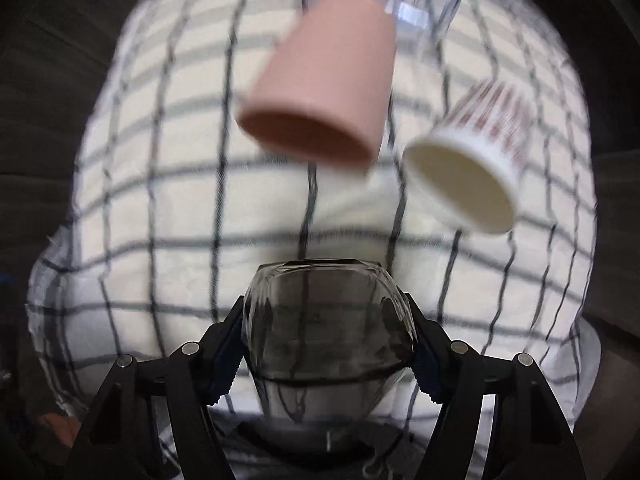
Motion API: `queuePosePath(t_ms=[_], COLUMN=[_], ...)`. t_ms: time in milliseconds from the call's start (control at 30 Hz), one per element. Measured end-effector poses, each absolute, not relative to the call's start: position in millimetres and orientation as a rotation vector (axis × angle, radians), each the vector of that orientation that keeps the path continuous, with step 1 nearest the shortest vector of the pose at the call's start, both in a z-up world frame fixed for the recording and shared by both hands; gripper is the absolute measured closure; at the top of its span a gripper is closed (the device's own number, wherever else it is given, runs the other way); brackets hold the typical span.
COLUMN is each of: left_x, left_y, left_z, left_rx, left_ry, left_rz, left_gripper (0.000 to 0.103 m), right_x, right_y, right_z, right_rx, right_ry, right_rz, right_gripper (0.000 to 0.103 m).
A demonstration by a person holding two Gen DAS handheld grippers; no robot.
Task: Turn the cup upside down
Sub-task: 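Rotate the clear cup upside down in the right tool, then lower the inverted clear cup onto the towel and open the right tool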
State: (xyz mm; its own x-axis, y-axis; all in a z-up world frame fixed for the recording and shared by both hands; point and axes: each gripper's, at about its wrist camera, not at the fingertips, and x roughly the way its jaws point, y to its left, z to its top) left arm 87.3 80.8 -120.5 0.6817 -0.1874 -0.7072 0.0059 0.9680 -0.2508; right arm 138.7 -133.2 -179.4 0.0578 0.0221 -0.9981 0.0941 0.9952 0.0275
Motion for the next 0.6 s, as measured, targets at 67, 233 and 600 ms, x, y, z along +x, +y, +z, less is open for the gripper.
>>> queuePosePath(t_ms=[67,233,600], left_x=[86,85,80], left_y=[82,84,56], left_z=[-121,-124,-127], left_rx=[-0.245,-0.251,-0.116], left_ry=[0.800,0.783,0.753], left_rz=[-0.102,-0.072,-0.084], left_gripper=[0.005,0.005,0.005], right_x=[129,105,88], right_y=[-138,-147,-138], right_z=[-166,-148,-166], right_rx=[0.110,0.127,0.071], right_ry=[1.394,1.133,0.949], right_rz=[-0.070,-0.132,-0.212], right_gripper=[0.033,0.033,0.033])
